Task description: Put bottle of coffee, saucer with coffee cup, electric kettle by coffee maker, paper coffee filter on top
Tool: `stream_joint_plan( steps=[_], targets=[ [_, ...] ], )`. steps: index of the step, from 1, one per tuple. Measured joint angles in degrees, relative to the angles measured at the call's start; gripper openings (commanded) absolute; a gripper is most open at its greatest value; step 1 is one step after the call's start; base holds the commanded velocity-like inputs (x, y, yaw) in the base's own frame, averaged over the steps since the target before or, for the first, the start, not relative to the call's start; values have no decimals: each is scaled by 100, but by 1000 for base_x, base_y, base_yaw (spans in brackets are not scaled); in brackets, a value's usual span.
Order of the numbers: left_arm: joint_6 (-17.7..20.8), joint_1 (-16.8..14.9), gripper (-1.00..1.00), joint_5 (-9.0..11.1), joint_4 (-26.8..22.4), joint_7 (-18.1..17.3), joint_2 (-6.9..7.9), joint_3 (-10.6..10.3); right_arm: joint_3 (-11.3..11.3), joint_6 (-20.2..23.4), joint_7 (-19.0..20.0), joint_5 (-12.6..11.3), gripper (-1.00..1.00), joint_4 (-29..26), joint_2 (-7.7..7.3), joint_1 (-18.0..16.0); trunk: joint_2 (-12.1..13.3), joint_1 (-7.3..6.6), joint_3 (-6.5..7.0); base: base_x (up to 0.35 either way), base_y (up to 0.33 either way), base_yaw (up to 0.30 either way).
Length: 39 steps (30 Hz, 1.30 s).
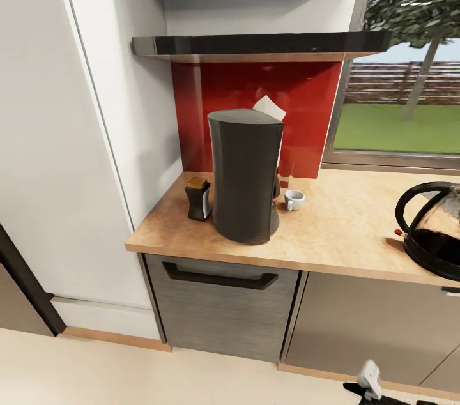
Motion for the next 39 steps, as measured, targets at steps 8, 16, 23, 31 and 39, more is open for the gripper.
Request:
stream_joint_plan(
  steps=[8,16,23,31,39],
  targets=[
    [0,1,100,3,6,4,0,6,3,672,557,-400,100,-907,-1,-5,0,0,0,0,0,0],
    [0,1,100,3,8,4,0,6,-2,2284,1019,-1281,100,-2819,-5,-21,0,0,0,0,0,0],
    [-1,1,100,3,8,4,0,10,-1,3305,1066,-1906,100,-3527,-93,-430,0,0,0,0,0,0],
    [-3,1,100,7,8,4,0,13,-2,4119,1036,-2025,100,-3631,-281,-1318,0,0,0,0,0,0],
    [-6,1,100,9,7,4,0,14,7,4538,-151,-2033,100,-3640,-322,-2228,0,0,0,0,0,0]
  ],
)
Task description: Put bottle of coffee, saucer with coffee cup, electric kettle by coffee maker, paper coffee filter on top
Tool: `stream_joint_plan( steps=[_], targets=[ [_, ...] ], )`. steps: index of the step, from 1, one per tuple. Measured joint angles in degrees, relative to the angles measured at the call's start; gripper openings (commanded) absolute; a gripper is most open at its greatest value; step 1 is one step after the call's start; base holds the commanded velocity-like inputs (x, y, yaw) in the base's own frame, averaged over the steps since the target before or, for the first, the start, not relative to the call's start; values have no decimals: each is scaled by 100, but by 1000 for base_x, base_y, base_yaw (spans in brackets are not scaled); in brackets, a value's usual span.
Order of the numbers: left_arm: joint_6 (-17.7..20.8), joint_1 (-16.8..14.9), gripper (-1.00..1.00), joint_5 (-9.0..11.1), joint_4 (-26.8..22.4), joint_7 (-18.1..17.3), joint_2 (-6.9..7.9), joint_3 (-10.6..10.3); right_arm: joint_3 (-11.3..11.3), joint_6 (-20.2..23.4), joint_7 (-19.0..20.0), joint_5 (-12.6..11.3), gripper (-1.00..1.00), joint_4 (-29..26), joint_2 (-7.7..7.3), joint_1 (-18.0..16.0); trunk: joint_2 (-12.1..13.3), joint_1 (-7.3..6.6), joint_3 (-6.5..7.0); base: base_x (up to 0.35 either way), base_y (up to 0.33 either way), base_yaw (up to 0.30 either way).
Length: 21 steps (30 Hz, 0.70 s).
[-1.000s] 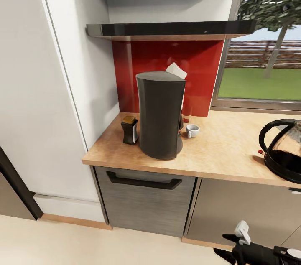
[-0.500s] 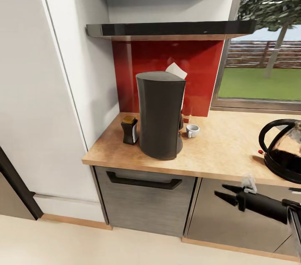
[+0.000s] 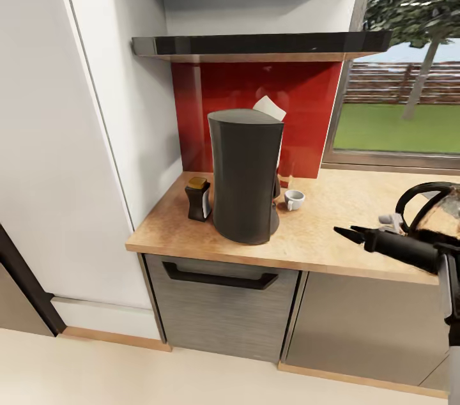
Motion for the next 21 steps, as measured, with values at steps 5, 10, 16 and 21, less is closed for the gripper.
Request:
stream_joint_plan(
  steps=[5,10,16,21],
  targets=[
    [2,0,100,0,-3,0,0,0,36,58,-1570,-11,100,44,59,-476,0,0,0,0,0,0],
    [-1,0,100,-1,-4,0,0,0,52,62,-3095,-24,100,37,335,-678,0,0,0,0,0,0],
    [0,0,100,0,-7,0,0,0,458,55,-4339,-25,100,-3,595,-775,0,0,0,0,0,0],
    [-1,0,100,0,-8,0,0,0,784,44,-5533,-26,100,-16,836,-880,0,0,0,0,0,0]
  ],
)
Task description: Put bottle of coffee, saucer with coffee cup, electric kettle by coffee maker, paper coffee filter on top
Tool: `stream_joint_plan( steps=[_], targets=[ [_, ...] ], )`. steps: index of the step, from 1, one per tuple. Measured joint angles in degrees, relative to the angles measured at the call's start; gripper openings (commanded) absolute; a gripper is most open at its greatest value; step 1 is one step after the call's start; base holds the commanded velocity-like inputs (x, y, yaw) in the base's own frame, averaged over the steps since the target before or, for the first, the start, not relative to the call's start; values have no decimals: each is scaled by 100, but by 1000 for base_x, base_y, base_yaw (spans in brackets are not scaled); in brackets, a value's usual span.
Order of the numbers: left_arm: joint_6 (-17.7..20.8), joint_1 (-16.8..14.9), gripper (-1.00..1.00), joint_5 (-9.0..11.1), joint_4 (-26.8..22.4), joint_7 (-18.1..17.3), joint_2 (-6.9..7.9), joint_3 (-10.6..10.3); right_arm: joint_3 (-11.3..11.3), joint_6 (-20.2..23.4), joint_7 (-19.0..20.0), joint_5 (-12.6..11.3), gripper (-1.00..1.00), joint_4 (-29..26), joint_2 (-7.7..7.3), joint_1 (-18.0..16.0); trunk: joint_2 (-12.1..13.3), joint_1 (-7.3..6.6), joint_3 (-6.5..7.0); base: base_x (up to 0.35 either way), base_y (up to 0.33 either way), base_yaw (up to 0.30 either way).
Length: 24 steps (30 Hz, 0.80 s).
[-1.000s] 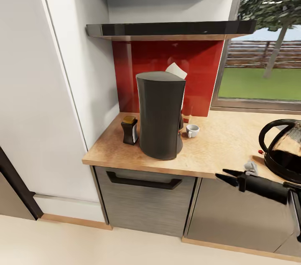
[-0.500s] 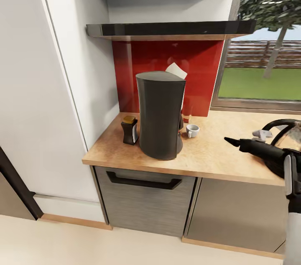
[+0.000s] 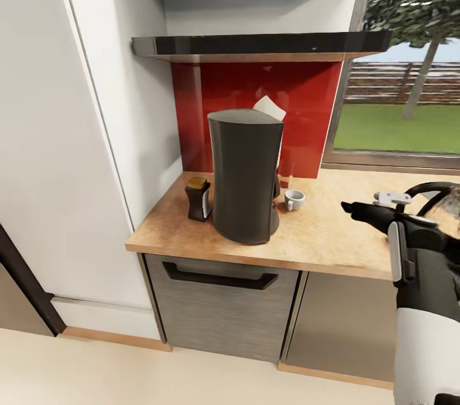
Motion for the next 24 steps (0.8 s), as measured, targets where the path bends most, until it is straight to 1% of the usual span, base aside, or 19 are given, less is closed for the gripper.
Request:
stream_joint_plan(
  steps=[1,2,3,4,5,6,7,8,12,13,16,18,19,20,24],
  targets=[
    [0,0,100,0,0,0,0,0,11,-1,-114,1,100,0,41,-15,0,0,0,0,0,0],
    [-1,0,100,0,0,0,0,0,29,-2,-341,6,100,-1,101,-44,0,0,0,0,0,0],
    [-1,0,100,0,0,0,0,0,36,-3,-468,10,100,-1,124,-56,0,0,0,0,0,0],
    [0,0,100,0,0,0,2,0,62,-5,-708,13,100,-1,159,-72,0,0,0,0,0,0],
    [0,0,100,0,0,0,1,0,153,-9,-923,18,100,-5,189,-83,0,0,0,0,0,0],
    [0,0,100,0,0,0,1,0,304,-12,-1125,31,100,-4,211,-90,0,0,0,0,0,0],
    [0,0,100,0,0,0,2,0,492,-16,-1426,24,100,-7,235,-96,0,0,0,0,0,0],
    [1,0,100,0,0,0,4,0,571,-18,-1594,22,100,-19,248,-98,0,0,0,0,0,0],
    [-1,0,100,0,0,0,4,0,668,-21,-1800,23,100,-133,272,-101,0,0,0,0,0,0],
    [-2,0,100,0,0,0,7,0,697,-22,-1869,25,100,-246,325,-102,0,0,0,0,0,0],
    [-1,0,100,0,0,0,8,0,714,-18,-1978,36,100,-299,404,-102,0,0,0,0,0,0],
    [-2,0,100,0,0,0,7,0,733,-19,-2381,41,100,-348,509,-102,0,0,0,0,0,0],
    [-2,0,100,0,0,0,8,0,737,-19,-2515,40,100,-357,538,-102,0,0,0,0,0,0],
    [-2,0,100,0,0,0,7,0,745,-21,-2754,36,100,-379,599,-102,0,0,0,0,0,0],
    [-1,0,100,0,0,0,8,3,760,-19,-3077,32,100,-426,689,-101,0,0,0,0,0,0]
  ],
)
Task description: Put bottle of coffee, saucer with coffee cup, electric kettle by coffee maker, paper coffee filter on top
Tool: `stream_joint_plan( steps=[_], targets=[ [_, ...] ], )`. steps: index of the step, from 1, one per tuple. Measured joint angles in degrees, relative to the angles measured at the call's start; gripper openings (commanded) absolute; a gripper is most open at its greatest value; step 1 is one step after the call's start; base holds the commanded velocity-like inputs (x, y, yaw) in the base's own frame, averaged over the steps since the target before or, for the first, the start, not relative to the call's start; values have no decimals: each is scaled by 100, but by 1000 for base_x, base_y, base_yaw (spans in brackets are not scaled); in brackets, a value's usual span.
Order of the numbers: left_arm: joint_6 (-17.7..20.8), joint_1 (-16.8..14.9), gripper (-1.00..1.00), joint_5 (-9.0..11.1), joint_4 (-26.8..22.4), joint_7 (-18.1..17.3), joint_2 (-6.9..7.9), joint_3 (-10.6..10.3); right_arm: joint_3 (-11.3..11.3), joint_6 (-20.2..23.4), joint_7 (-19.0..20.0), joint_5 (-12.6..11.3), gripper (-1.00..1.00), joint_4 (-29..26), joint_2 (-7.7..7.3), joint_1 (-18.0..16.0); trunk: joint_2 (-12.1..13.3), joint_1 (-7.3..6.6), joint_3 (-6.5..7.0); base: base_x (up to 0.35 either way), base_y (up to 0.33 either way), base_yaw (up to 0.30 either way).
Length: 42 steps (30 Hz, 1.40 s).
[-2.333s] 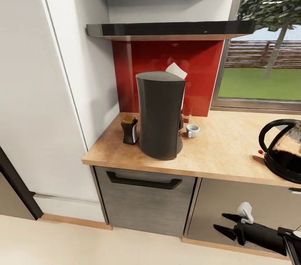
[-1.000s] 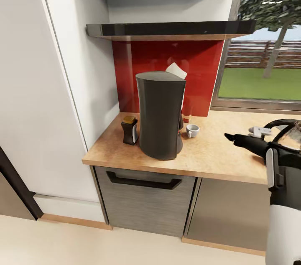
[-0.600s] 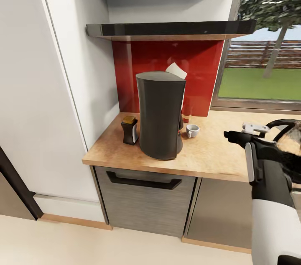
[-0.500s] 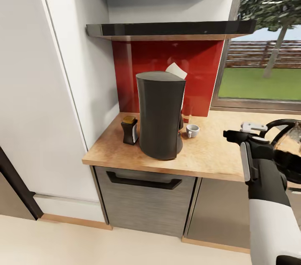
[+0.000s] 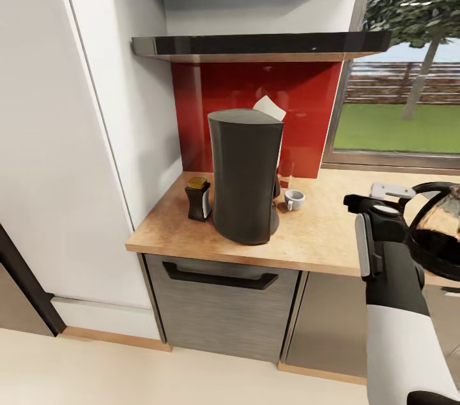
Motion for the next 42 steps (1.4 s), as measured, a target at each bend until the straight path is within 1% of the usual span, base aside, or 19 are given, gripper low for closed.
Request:
stream_joint_plan(
  steps=[3,6,8,9,10,13,15,19,22,27,30,35,39,41,42],
  targets=[
    [2,0,100,0,0,0,0,2,6,0,-139,8,100,-20,45,0,0,0,0,0,0,0],
    [0,0,100,0,0,0,-1,1,112,-2,-403,13,100,-31,77,0,0,0,0,0,0,0],
    [-1,0,100,0,0,0,0,-1,257,-5,-612,14,100,-35,85,0,0,0,0,0,0,0],
    [-1,0,100,0,0,0,0,-2,417,-6,-858,9,100,-38,91,0,0,0,0,0,0,0],
    [-1,0,100,0,0,0,0,-2,490,-6,-987,6,100,-39,92,0,0,0,0,0,0,0],
    [-2,0,100,0,0,0,1,1,666,-5,-1360,-12,100,-42,100,0,0,0,0,0,0,0],
    [0,0,100,0,0,0,1,-1,715,-6,-1466,-20,100,-43,127,0,0,0,0,0,0,0],
    [-1,0,100,0,0,0,1,0,765,-6,-1588,-25,100,-44,199,0,0,0,0,0,0,0],
    [-2,0,100,0,0,0,1,1,779,-6,-1617,-28,100,-40,230,0,0,0,0,0,0,0],
    [0,0,100,0,0,0,1,5,789,-36,-1632,-31,100,-33,332,0,0,0,0,0,0,0],
    [0,0,100,0,0,0,1,5,787,-70,-1631,-28,100,-22,343,0,0,0,0,0,0,0],
    [0,0,100,0,0,0,1,6,779,-252,-1699,-14,100,-2,351,-1,0,0,0,0,0,0],
    [1,0,100,0,0,0,1,6,775,-318,-1961,-13,100,21,353,-1,0,0,0,0,0,0],
    [0,0,100,0,0,0,1,6,774,-380,-2291,-22,100,52,353,-1,0,0,0,0,0,0],
    [0,0,100,0,0,0,1,6,774,-452,-2384,-25,100,67,353,-1,0,0,0,0,0,0]
  ],
)
